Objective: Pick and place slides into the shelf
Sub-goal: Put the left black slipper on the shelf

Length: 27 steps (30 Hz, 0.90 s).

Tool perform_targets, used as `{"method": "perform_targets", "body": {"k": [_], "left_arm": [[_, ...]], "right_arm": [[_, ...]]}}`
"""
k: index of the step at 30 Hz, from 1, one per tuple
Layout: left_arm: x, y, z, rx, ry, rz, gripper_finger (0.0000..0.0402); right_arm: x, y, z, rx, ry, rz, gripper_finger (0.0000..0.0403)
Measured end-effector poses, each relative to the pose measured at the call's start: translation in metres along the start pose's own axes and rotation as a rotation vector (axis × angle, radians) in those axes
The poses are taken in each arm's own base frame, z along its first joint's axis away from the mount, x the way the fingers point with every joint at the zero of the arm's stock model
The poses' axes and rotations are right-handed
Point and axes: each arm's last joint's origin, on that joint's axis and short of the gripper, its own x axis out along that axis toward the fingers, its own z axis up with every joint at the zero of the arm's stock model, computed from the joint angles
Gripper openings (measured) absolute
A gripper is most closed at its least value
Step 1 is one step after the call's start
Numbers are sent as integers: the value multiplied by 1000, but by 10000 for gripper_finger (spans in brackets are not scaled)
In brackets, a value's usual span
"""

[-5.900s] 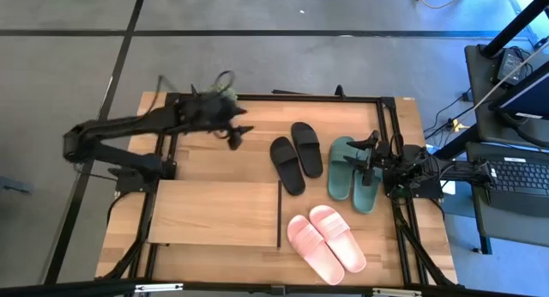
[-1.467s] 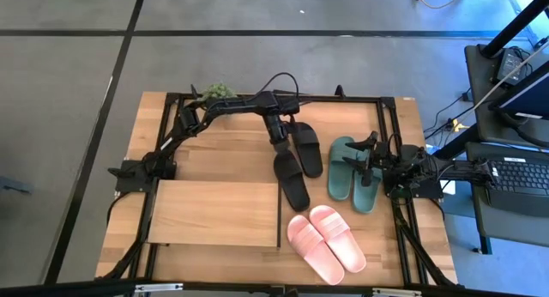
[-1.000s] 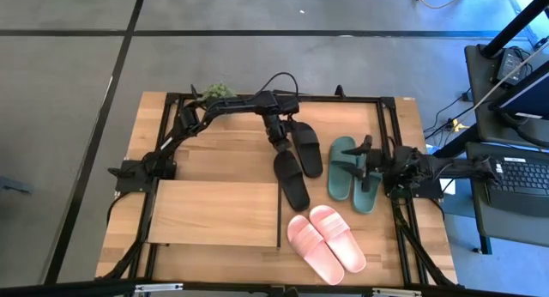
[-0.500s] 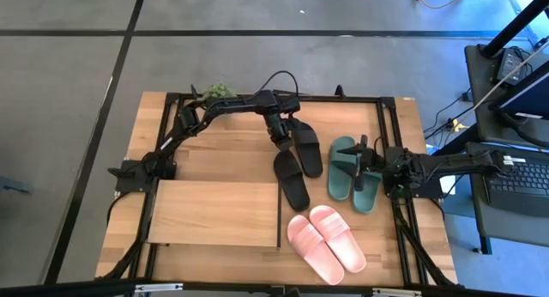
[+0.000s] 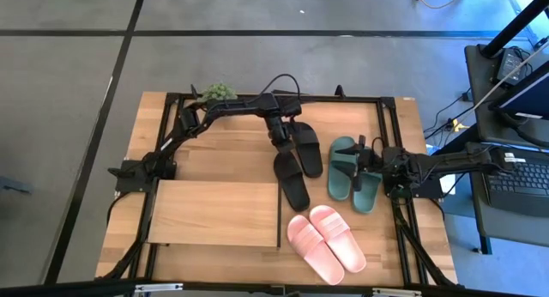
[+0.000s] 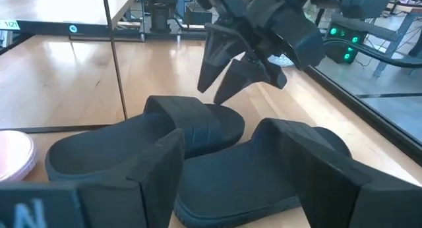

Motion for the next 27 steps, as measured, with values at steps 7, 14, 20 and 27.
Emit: {"method": "perform_targets", "body": {"k": [7,14,20,27], "left_arm": [[-2,8,1,-64,-40,244,208],[0,5,1,-61,-33,214,205],[1,1,2,-47,-27,85,205],[0,3,2,-47,-33,126,205]], "right_arm": [[2,0,-1,21,11,2,255],[5,1,-2,-7,22,2,255],[10,2,-3,-36,25,3,255],[22,5,1,-39,67,18,255]]}}
